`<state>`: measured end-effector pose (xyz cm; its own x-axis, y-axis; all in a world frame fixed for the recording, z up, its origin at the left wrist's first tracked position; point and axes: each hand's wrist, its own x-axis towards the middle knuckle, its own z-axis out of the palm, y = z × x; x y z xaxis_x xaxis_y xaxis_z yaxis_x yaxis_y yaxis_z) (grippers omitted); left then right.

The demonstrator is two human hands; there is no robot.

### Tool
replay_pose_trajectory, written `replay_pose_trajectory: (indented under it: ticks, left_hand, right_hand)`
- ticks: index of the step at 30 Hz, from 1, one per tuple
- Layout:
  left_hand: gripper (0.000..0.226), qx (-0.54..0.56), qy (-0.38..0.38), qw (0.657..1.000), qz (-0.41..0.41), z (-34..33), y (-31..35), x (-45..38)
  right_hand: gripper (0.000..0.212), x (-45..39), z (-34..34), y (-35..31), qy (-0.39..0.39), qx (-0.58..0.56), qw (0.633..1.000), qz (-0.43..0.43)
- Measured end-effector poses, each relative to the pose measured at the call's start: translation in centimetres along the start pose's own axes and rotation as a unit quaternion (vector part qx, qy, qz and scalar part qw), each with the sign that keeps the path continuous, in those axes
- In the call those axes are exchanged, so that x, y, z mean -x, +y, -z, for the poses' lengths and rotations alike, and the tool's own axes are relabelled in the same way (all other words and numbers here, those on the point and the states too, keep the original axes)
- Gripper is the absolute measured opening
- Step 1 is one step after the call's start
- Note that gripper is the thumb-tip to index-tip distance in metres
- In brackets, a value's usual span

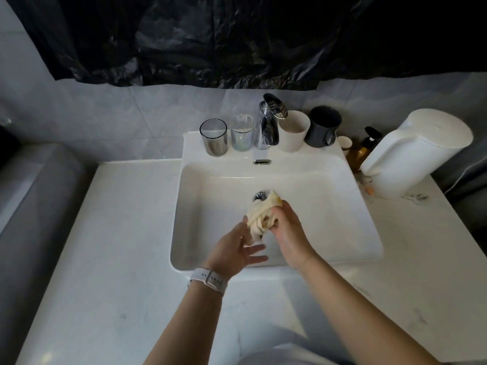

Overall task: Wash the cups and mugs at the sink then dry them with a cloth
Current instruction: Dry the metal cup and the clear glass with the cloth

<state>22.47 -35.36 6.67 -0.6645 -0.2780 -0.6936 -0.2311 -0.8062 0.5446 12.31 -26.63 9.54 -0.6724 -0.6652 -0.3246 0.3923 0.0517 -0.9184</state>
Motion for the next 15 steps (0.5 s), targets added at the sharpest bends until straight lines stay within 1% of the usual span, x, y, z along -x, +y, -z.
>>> replay_pose_trajectory:
  ticks: [2,3,4,5,7,9,11,13,15]
  left_hand:
    - [0.032,0.133,-0.039,0.99,-0.007,-0.9,-0.3,-0.3]
    - [0.029,0.184,-0.042,0.982,-0.025,-1.3,-0.3,-0.4]
    - [0.025,0.206,-0.039,0.976,-0.052,-1.6,-0.3,-0.6]
    - [0.021,0.201,-0.033,0.976,-0.079,-1.9,-0.2,-1.0]
    - [0.011,0.188,-0.015,0.976,-0.109,-2.6,-0.1,-1.5]
    - [0.018,0.198,0.01,0.975,-0.099,-3.3,0.0,-1.9]
    - [0.032,0.25,-0.003,0.965,-0.075,-4.1,0.4,-1.5]
    - [0.032,0.328,0.0,0.944,-0.045,-4.6,1.5,-1.1]
    - [0.038,0.365,0.055,0.928,-0.049,-4.5,2.6,-1.2]
  right_hand:
    - [0.009,0.4,-0.3,0.5,0.07,-0.019,0.997,0.015]
    - [0.016,0.4,0.0,0.8,0.096,-0.013,0.995,0.033]
    - [0.027,0.5,0.3,1.1,0.103,0.009,0.993,0.054]
    - [0.035,0.6,0.4,1.2,0.095,0.025,0.992,0.074]
    - [0.04,0.7,0.2,1.0,0.062,0.004,0.994,0.088]
    - [0.035,0.5,-0.5,0.8,0.054,-0.005,0.994,0.1]
    - [0.018,0.5,-1.6,0.7,0.078,0.008,0.991,0.109]
    - [0.019,0.1,-2.2,1.0,0.106,0.015,0.989,0.102]
    - [0.017,-0.4,-2.5,1.0,0.13,-0.009,0.99,0.059]
